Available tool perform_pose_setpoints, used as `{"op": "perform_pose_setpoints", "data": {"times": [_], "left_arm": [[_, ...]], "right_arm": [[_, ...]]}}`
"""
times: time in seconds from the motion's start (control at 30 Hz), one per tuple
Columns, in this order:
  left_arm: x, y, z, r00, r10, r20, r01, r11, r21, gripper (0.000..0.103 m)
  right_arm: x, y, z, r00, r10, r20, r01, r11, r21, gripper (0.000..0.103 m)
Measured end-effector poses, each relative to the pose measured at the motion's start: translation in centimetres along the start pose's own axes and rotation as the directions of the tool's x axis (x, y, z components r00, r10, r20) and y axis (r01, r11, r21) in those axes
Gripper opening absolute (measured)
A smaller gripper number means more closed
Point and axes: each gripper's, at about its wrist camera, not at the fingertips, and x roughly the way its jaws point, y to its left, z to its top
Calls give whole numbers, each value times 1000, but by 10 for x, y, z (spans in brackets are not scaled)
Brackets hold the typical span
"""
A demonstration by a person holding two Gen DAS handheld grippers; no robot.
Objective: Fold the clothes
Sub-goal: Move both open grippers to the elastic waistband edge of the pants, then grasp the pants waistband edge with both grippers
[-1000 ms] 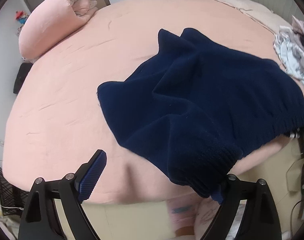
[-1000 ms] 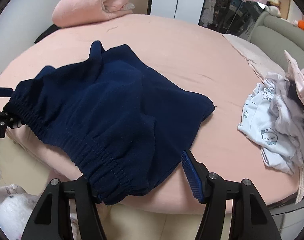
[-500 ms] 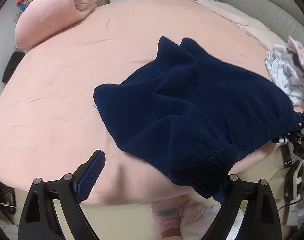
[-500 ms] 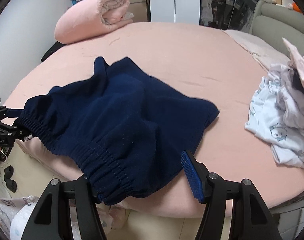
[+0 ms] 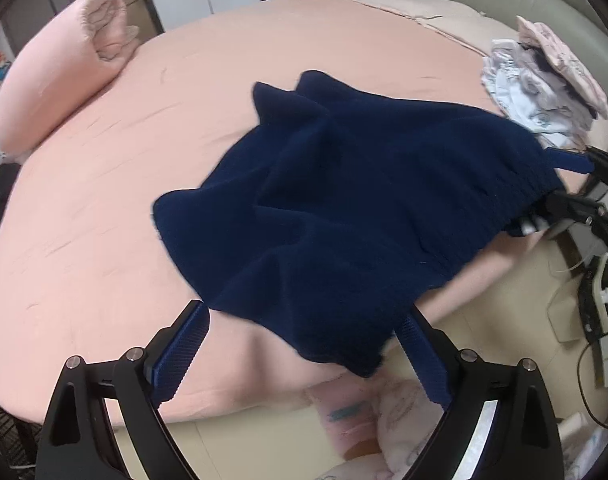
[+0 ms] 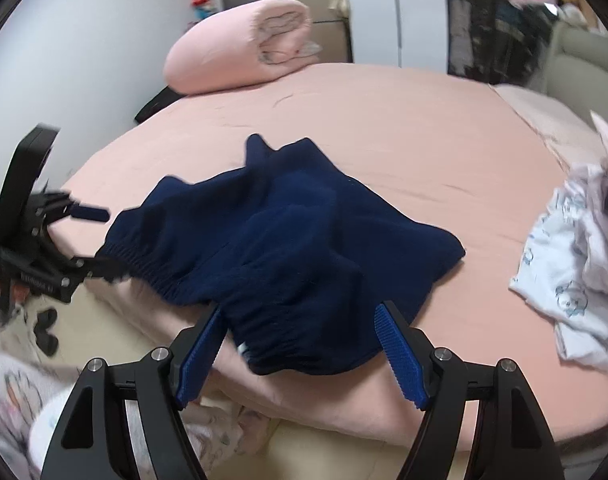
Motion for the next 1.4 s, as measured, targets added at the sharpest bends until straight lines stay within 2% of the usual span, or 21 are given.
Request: {"op": "perform_pose_setpoints", "data": {"times": [0.07,0.17,0.23,0.3,0.37,0.47,0.6,0.67,0.87,1.03,1.13,1.27,1.33,1.4], "left_arm": [[-5,4,2,999,-41,23,42,999,-30,94],[-21,12,7,995,-59,78,65,995,-72,94],[-48,17,0,984,-109,142,125,986,-110,94],[-59,26,0,981,-102,167,127,981,-146,95],[-68,36,0,979,-84,186,118,976,-181,98],[-58,51,7,983,-46,180,92,962,-257,100],[-57,66,9,982,-81,173,137,930,-342,100],[-54,70,17,986,-82,143,130,918,-374,100],[-67,67,57,993,-20,119,69,906,-417,100],[-65,67,91,992,52,114,4,896,-445,100],[-53,72,93,991,4,135,65,861,-505,100],[-25,86,78,975,-131,178,214,764,-608,100],[-8,93,67,971,-167,169,237,730,-641,100],[6,101,54,973,-174,152,231,702,-674,100]], "right_arm": [[-8,2,-2,1000,17,14,-17,1000,0,76],[-22,-2,-1,998,42,52,-44,998,44,76],[-30,-9,2,996,54,78,-61,994,87,76],[-37,-18,5,993,61,102,-74,988,135,76],[-39,-28,9,994,34,100,-51,984,170,76],[-36,-43,13,996,29,83,-47,974,223,76],[-31,-58,14,997,35,69,-53,958,280,76],[-28,-64,14,998,27,60,-44,953,300,76],[-22,-78,17,998,39,46,-54,927,372,76],[-19,-92,25,1000,23,11,-25,914,405,76],[-14,-103,28,999,36,-1,-32,898,439,76],[-3,-117,26,993,113,25,-109,839,533,76],[5,-121,19,992,124,18,-112,820,561,76],[13,-124,13,991,135,11,-115,800,589,76]]}}
